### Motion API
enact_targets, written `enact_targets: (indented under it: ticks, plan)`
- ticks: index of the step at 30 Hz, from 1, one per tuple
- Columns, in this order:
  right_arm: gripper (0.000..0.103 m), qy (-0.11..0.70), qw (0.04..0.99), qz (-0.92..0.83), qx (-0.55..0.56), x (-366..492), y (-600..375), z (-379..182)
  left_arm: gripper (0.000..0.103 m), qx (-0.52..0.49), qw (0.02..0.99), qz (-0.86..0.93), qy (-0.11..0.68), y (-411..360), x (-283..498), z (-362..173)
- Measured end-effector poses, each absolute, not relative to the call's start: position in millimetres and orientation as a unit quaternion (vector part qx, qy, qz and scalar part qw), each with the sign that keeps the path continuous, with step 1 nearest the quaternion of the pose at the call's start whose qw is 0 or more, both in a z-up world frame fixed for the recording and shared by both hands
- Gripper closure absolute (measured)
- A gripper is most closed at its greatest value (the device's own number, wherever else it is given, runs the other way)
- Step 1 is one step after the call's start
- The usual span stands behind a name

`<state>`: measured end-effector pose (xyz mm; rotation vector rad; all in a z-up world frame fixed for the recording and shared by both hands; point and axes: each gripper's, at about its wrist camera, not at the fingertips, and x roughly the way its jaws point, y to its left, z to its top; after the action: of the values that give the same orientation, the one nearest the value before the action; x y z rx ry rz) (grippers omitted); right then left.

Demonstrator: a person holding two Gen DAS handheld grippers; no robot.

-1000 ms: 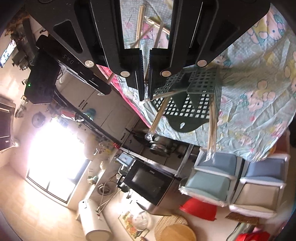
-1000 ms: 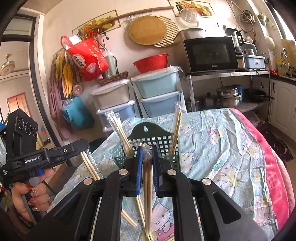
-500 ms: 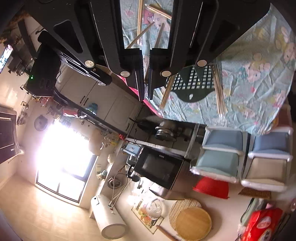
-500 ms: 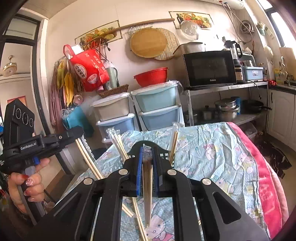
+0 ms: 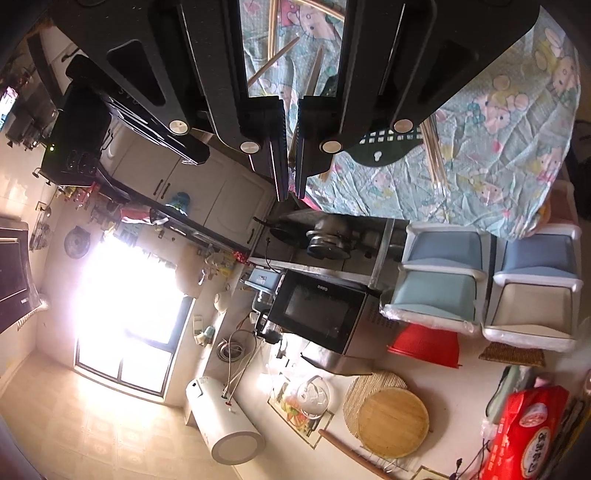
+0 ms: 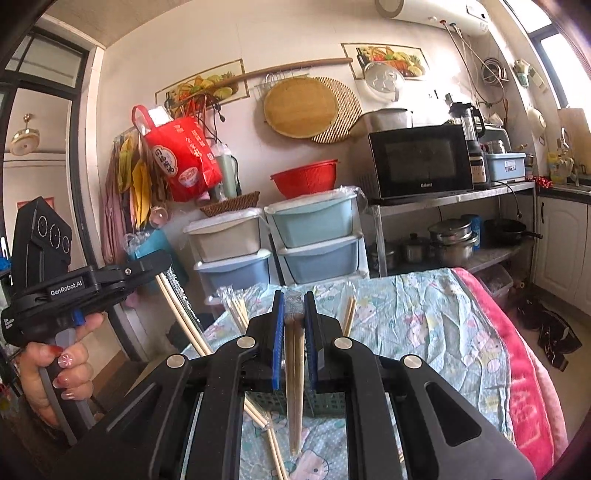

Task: Organize utensils
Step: 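Lift the held chopsticks with both tools and carry them above the green holder, then lower the chopsticks into the green holder slots and open both tools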

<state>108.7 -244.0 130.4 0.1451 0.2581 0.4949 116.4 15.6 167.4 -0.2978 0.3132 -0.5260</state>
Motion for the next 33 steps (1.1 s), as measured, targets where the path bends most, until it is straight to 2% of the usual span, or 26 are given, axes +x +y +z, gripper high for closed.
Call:
enact_targets:
  ticks: [19, 33]
  plan:
    - [0.093, 0.042, 0.969, 0.225, 0.091, 124.4, -254.9, 182.1, 0.101, -0.148, 0.959, -0.221, 0.094, 36.0, 123.4, 206.4]
    - [0.093, 0.014, 0.972, 0.224, 0.061, 145.1, -238.2, 211.6, 0.101, -0.145, 0.965, -0.209, 0.069, 33.6, 150.8, 223.8]
